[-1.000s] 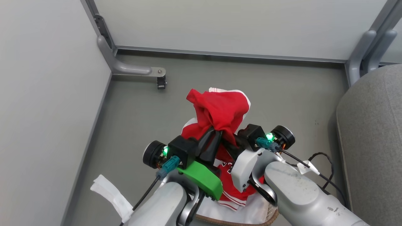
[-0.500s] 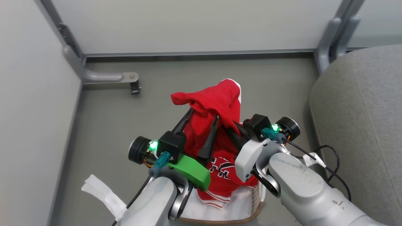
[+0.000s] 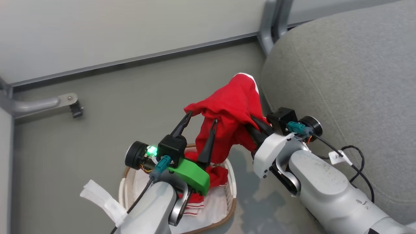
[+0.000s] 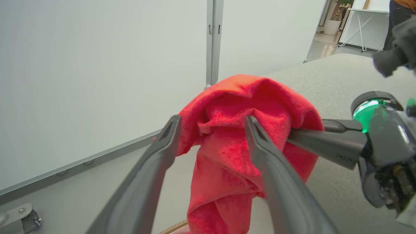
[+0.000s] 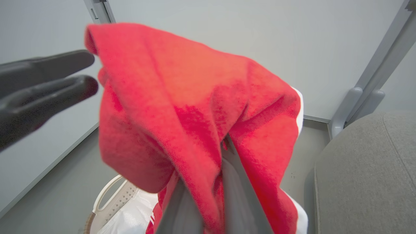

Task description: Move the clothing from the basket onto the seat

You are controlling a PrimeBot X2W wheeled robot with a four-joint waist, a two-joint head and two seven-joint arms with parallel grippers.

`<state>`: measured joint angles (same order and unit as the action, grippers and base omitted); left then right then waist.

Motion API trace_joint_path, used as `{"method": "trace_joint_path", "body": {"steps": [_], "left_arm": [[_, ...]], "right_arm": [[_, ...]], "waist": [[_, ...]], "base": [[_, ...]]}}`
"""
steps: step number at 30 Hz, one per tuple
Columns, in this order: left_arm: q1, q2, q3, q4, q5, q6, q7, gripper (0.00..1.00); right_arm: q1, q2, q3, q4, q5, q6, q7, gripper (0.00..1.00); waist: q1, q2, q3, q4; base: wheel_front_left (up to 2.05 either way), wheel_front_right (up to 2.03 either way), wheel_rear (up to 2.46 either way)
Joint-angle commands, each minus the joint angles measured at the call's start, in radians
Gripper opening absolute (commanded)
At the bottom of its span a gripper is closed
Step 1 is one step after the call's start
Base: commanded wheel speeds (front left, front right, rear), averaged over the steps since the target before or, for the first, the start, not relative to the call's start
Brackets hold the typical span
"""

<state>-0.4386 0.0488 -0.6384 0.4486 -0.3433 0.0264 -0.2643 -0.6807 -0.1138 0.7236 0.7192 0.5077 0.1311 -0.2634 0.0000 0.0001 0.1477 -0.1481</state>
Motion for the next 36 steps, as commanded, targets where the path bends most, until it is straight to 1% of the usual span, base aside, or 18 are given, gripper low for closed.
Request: {"method": "trace_joint_path", "body": {"steps": [1, 10, 15, 23, 28, 33, 36], "left_arm": [[-0.008, 0.004, 0.011, 0.004, 0.013, -0.002, 0.000, 1.00], [-0.021, 0.005, 0.034, 0.040, 0.049, -0.032, 0.000, 1.00], [-0.015, 0.005, 0.035, 0.061, 0.058, -0.044, 0.000, 1.00], [-0.038, 0.005, 0.005, 0.089, 0.055, -0.067, 0.000, 1.00], [-0.056, 0.005, -0.003, 0.099, 0.053, -0.072, 0.000, 1.00], [-0.062, 0.005, 0.004, 0.114, 0.062, -0.067, 0.000, 1.00], [-0.064, 0.006, 0.013, 0.121, 0.075, -0.064, 0.000, 1.00]], "right_arm": [[-0.010, -0.003, -0.004, -0.009, 0.007, -0.001, -0.002, 0.00], [0.029, -0.003, -0.051, -0.036, 0.009, -0.001, -0.002, 0.00], [0.042, -0.001, -0.071, -0.034, 0.004, -0.001, -0.002, 0.00], [0.054, -0.038, -0.159, -0.044, -0.023, -0.001, -0.002, 0.00], [0.027, -0.043, -0.213, -0.027, -0.040, -0.001, -0.002, 0.00], [-0.063, -0.063, -0.229, 0.047, -0.039, -0.001, 0.000, 0.00], [-0.140, -0.095, -0.222, 0.106, -0.042, -0.001, 0.020, 0.00]], "waist": [[0.0000, -0.0001, 0.038, -0.142], [0.0000, -0.0001, 0.065, -0.305], [0.0000, -0.0001, 0.068, -0.370], [0.0000, -0.0001, 0.091, -0.389], [0.0000, -0.0001, 0.118, -0.389], [0.0000, -0.0001, 0.162, -0.385], [0.0000, -0.0001, 0.189, -0.377]], "base": [[0.00, 0.00, 0.00], [0.00, 0.00, 0.00], [0.00, 0.00, 0.00], [0.00, 0.00, 0.00], [0.00, 0.00, 0.00], [0.00, 0.00, 0.00], [0.00, 0.00, 0.00]]}}
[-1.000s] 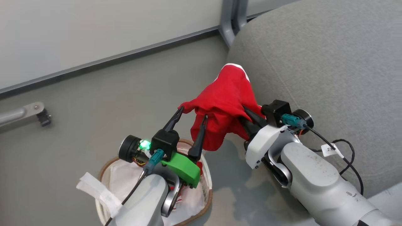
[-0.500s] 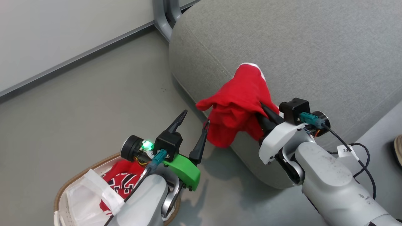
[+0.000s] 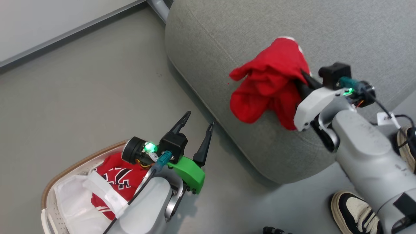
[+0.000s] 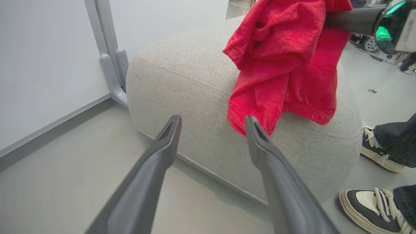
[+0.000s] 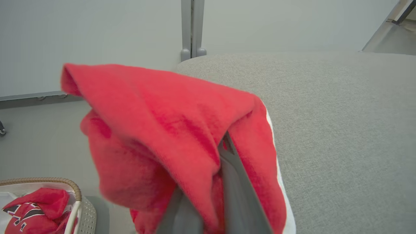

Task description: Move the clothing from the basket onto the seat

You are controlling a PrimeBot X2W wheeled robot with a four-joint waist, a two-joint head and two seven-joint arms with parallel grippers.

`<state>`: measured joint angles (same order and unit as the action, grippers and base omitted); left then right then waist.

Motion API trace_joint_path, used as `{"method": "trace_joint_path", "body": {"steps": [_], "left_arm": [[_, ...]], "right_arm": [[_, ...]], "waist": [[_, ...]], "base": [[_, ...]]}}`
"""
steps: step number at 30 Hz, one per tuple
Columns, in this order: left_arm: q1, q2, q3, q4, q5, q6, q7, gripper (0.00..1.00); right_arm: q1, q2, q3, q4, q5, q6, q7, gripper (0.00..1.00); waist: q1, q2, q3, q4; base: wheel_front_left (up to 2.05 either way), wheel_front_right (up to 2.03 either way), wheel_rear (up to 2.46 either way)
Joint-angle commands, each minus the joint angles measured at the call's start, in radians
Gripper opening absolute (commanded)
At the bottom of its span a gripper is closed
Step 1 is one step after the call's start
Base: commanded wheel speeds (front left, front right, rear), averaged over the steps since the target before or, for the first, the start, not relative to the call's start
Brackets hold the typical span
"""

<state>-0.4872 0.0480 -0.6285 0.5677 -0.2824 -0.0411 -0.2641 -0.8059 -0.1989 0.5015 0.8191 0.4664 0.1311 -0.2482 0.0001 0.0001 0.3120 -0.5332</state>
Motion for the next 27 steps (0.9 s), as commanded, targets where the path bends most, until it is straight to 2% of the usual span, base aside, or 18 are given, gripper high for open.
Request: {"method": "trace_joint_path", "body": {"steps": [1, 8, 15, 22, 27], "left_arm": [[-0.019, 0.008, 0.006, 0.004, 0.017, 0.002, 0.000, 1.00], [-0.048, 0.010, 0.020, 0.023, 0.033, -0.019, 0.000, 1.00], [-0.098, 0.009, 0.029, 0.040, 0.054, -0.025, 0.000, 1.00], [-0.140, 0.008, 0.027, 0.056, 0.071, -0.029, 0.000, 0.98], [-0.166, 0.007, 0.029, 0.055, 0.078, -0.029, 0.000, 0.96]], "right_arm": [[-0.043, -0.025, -0.001, 0.031, 0.000, -0.001, 0.018, 0.00], [-0.229, -0.099, -0.007, 0.151, 0.020, -0.001, 0.074, 0.00], [-0.381, -0.145, 0.006, 0.249, 0.034, -0.001, 0.124, 0.00], [-0.493, -0.194, -0.034, 0.381, 0.045, -0.001, 0.158, 0.00], [-0.543, -0.234, -0.070, 0.432, 0.060, -0.001, 0.173, 0.00]], "waist": [[-0.0001, -0.0001, 0.036, 0.016], [-0.0001, -0.0001, 0.112, 0.071], [-0.0001, -0.0001, 0.194, 0.126], [-0.0001, -0.0001, 0.270, 0.196], [-0.0001, -0.0001, 0.319, 0.242]], "base": [[0.00, 0.00, 0.00], [0.00, 0.00, 0.00], [0.00, 0.00, 0.00], [0.00, 0.00, 0.00], [0.00, 0.00, 0.00]]}}
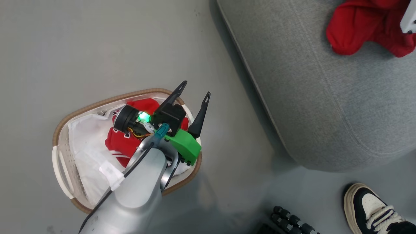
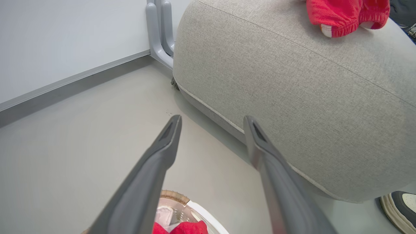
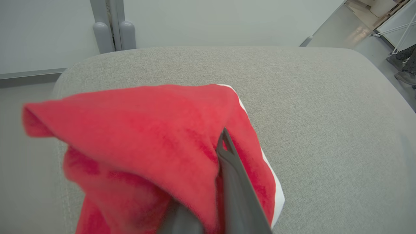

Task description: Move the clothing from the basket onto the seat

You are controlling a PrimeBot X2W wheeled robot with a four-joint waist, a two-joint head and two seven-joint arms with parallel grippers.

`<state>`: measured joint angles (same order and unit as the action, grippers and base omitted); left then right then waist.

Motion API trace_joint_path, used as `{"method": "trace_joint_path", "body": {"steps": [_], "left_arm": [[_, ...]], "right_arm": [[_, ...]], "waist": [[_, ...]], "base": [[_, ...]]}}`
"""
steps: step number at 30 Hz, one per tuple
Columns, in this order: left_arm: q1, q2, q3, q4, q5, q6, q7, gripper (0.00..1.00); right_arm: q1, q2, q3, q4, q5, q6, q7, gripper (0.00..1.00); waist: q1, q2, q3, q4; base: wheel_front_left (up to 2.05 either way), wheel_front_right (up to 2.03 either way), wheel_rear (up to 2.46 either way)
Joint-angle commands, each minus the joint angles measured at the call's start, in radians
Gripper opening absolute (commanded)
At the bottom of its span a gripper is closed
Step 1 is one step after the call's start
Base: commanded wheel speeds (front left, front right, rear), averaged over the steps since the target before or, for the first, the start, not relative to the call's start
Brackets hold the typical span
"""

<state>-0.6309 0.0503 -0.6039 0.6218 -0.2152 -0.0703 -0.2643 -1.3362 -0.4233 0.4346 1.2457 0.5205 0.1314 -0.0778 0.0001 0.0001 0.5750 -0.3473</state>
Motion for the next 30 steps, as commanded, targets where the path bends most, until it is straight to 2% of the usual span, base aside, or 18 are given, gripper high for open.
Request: {"method": "trace_joint_path", "body": {"steps": [1, 9, 15, 16, 17, 22, 30], "left_arm": [[-0.029, 0.004, 0.004, 0.000, 0.013, 0.001, 0.000, 0.95], [-0.058, 0.003, 0.014, -0.006, 0.017, 0.006, 0.000, 0.93], [-0.059, 0.003, 0.034, -0.006, 0.007, 0.013, 0.000, 0.93], [-0.059, 0.003, 0.037, -0.007, 0.007, 0.014, 0.000, 0.93], [-0.058, 0.003, 0.040, -0.008, 0.007, 0.014, 0.000, 0.93], [-0.053, 0.003, 0.056, -0.013, 0.008, 0.016, 0.000, 1.00], [-0.013, 0.003, 0.085, -0.008, 0.001, 0.013, 0.000, 1.00]], "right_arm": [[-0.020, -0.017, -0.009, 0.012, 0.010, -0.001, 0.007, 0.00], [-0.049, -0.055, -0.058, 0.038, 0.031, -0.001, 0.034, 0.00], [-0.021, -0.062, -0.079, 0.045, 0.025, -0.001, 0.061, 0.00], [-0.019, -0.062, -0.083, 0.045, 0.023, -0.001, 0.059, 0.16], [-0.017, -0.065, -0.085, 0.046, 0.017, -0.001, 0.053, 1.00], [-0.003, -0.058, -0.096, 0.046, 0.004, -0.001, 0.044, 1.00], [0.034, -0.051, -0.099, 0.046, -0.021, -0.001, 0.040, 1.00]], "waist": [[-0.0001, -0.0001, 0.067, 0.065], [-0.0001, -0.0001, 0.130, 0.116], [-0.0001, -0.0001, 0.148, 0.123], [-0.0001, -0.0001, 0.148, 0.123], [-0.0001, -0.0001, 0.146, 0.123], [-0.0001, -0.0001, 0.124, 0.119], [-0.0001, -0.0001, 0.048, 0.112]], "base": [[0.00, 0.00, 0.00], [0.00, 0.00, 0.00], [0.00, 0.00, 0.00], [0.00, 0.00, 0.00], [0.00, 0.00, 0.00], [0.00, 0.00, 0.00], [0.00, 0.00, 0.00]]}}
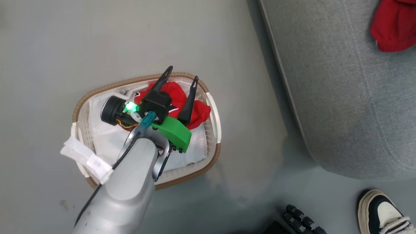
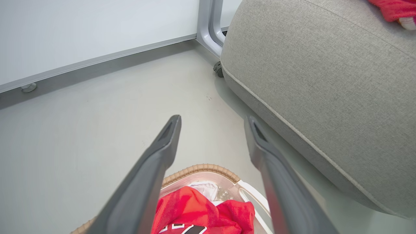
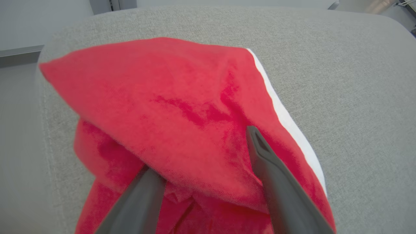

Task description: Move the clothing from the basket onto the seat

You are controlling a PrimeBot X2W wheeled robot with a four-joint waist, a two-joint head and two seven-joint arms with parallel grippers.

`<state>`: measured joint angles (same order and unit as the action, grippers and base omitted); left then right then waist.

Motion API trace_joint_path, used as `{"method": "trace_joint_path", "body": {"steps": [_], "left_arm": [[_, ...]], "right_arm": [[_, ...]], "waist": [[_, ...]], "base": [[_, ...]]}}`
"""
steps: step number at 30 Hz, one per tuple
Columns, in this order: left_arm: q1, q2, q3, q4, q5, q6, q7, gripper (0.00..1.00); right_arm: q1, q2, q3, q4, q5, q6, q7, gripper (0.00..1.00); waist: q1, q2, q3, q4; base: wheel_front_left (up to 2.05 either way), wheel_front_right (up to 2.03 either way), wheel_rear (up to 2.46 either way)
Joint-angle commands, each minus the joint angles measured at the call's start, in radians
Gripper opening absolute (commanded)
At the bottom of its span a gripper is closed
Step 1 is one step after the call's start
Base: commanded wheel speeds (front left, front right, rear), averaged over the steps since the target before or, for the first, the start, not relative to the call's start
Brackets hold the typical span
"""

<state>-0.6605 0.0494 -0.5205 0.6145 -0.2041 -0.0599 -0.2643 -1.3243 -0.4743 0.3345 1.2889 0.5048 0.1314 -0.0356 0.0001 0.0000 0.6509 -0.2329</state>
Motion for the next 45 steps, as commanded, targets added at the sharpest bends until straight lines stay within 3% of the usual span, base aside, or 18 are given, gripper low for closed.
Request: {"method": "trace_joint_path", "body": {"steps": [1, 15, 32, 41, 45], "left_arm": [[0.022, 0.004, 0.004, 0.001, -0.011, 0.003, 0.000, 1.00], [0.146, 0.004, 0.069, 0.010, -0.050, 0.032, 0.000, 1.00], [0.248, 0.009, 0.257, -0.022, -0.039, 0.069, 0.000, 1.00], [0.314, 0.010, 0.354, -0.084, 0.014, 0.073, 0.000, 1.00], [0.339, 0.007, 0.386, -0.107, 0.029, 0.067, 0.000, 1.00]], "right_arm": [[0.030, 0.000, 0.002, 0.003, -0.007, -0.001, 0.000, 1.00], [0.143, 0.062, 0.082, -0.039, -0.028, -0.001, -0.046, 1.00], [0.293, 0.171, 0.252, -0.224, 0.097, -0.001, -0.144, 1.00], [0.395, 0.224, 0.264, -0.244, 0.153, -0.001, -0.224, 1.00], [0.430, 0.222, 0.201, -0.303, 0.125, -0.001, -0.230, 1.00]], "waist": [[-0.0001, 0.0000, -0.040, -0.001], [-0.0001, 0.0000, -0.230, 0.022], [-0.0001, 0.0000, -0.346, 0.088], [-0.0001, 0.0000, -0.377, 0.124], [-0.0001, 0.0000, -0.383, 0.134]], "base": [[0.00, 0.00, 0.00], [0.00, 0.00, 0.00], [0.00, 0.00, 0.00], [0.00, 0.00, 0.00], [0.00, 0.00, 0.00]]}}
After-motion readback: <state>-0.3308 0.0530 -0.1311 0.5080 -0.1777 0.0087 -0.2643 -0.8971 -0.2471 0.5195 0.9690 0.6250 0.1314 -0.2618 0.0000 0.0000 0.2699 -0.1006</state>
